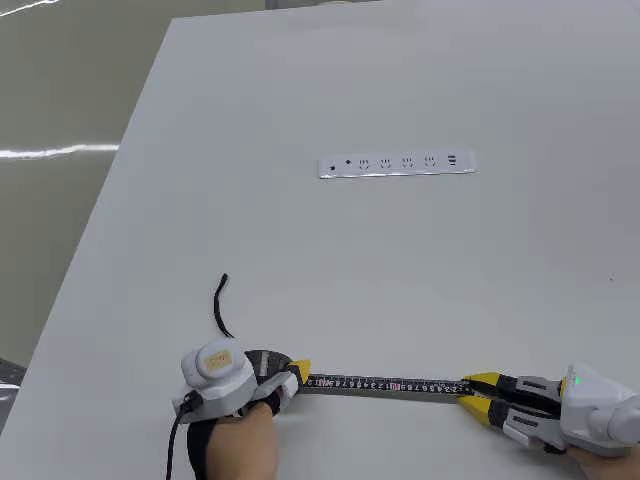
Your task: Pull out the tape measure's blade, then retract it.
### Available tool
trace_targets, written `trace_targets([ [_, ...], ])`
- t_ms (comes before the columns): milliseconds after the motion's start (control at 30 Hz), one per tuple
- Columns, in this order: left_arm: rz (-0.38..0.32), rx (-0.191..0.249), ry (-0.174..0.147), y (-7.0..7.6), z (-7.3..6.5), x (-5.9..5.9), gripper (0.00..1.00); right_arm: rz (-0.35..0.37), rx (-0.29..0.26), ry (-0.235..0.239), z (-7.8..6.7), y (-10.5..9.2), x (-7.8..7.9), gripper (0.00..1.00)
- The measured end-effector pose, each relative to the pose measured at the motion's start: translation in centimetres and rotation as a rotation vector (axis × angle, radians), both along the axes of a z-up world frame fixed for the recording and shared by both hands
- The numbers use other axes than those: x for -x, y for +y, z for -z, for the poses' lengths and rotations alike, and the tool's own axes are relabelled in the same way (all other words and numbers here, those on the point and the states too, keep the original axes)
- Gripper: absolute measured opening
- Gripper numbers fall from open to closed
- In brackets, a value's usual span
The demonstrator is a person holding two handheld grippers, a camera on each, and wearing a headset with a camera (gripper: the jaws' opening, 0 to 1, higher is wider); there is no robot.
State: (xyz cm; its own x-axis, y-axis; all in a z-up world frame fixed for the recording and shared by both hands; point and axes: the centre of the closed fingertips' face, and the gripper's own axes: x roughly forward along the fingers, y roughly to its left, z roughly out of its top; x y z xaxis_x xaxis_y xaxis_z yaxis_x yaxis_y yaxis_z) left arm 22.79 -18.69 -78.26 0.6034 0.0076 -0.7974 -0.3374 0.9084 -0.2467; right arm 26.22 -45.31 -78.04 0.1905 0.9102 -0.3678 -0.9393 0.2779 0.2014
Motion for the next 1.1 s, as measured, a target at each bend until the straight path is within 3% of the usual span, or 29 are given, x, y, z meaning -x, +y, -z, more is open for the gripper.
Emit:
trace_targets([
  [333, 0.002, -0.002, -0.008, 0.0, 0.0, 0.0, 0.68, -0.021, 0.014, -0.007, 0.1, 0.3, 0.1, 0.11],
  [1100, 0.003, 0.000, -0.013, 0.0, 0.0, 0.0, 0.68, -0.096, 0.015, -0.045, 0.2, 4.8, 0.7, 0.11],
])
